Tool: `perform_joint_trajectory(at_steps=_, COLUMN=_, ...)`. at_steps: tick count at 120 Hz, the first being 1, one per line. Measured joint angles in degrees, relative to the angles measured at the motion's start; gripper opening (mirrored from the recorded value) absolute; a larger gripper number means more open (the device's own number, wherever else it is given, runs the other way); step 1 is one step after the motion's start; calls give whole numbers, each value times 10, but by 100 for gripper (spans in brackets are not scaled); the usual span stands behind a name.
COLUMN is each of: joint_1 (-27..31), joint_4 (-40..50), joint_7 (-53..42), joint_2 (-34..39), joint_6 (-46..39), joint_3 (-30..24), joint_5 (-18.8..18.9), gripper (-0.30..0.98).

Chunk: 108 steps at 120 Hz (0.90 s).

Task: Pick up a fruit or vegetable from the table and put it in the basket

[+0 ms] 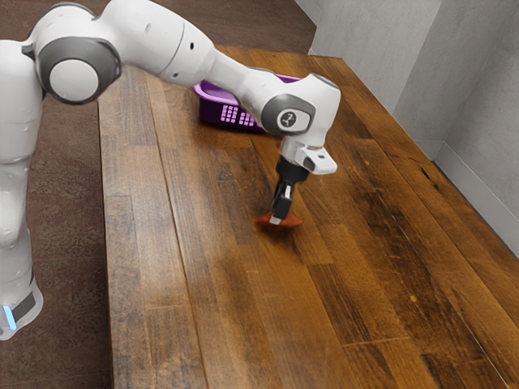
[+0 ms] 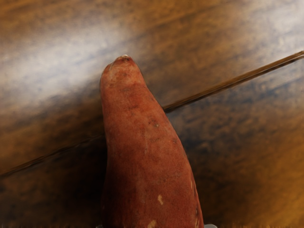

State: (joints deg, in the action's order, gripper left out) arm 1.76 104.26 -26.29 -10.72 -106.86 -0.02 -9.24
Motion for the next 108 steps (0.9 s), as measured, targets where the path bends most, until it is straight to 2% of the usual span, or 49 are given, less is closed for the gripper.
perform_joint_trajectory(at_steps=17, joint_1=0, joint_4=-1, joint_7=0, joint_2=37, joint_6=-3, joint_3=1, joint_5=4, gripper=12)
perform_joint_trajectory(at_steps=25, joint_1=-5, joint_4=-30, joint_7=-2, joint_2=56, joint_6=-3, joint_3=15, joint_5=11, gripper=12)
perform_joint_trajectory(at_steps=39, joint_1=-15, joint_4=-125, joint_7=-18, joint_2=53, joint_6=-2, joint_3=109, joint_5=18, gripper=14)
perform_joint_trajectory(at_steps=47, joint_1=5, joint_4=-181, joint_7=-31, joint_2=32, joint_6=-2, joint_3=167, joint_5=19, gripper=14)
perform_joint_trajectory(at_steps=54, joint_1=34, joint_4=-216, joint_7=-44, joint_2=13, joint_6=-2, joint_3=189, joint_5=20, gripper=15)
perform_joint_trajectory(at_steps=85, joint_1=120, joint_4=-249, joint_7=-96, joint_2=-81, joint_6=-11, joint_3=200, joint_5=15, gripper=12)
perform_joint_trajectory(at_steps=108, joint_1=136, joint_4=-251, joint_7=-125, joint_2=-103, joint_6=-27, joint_3=200, joint_5=5, gripper=13)
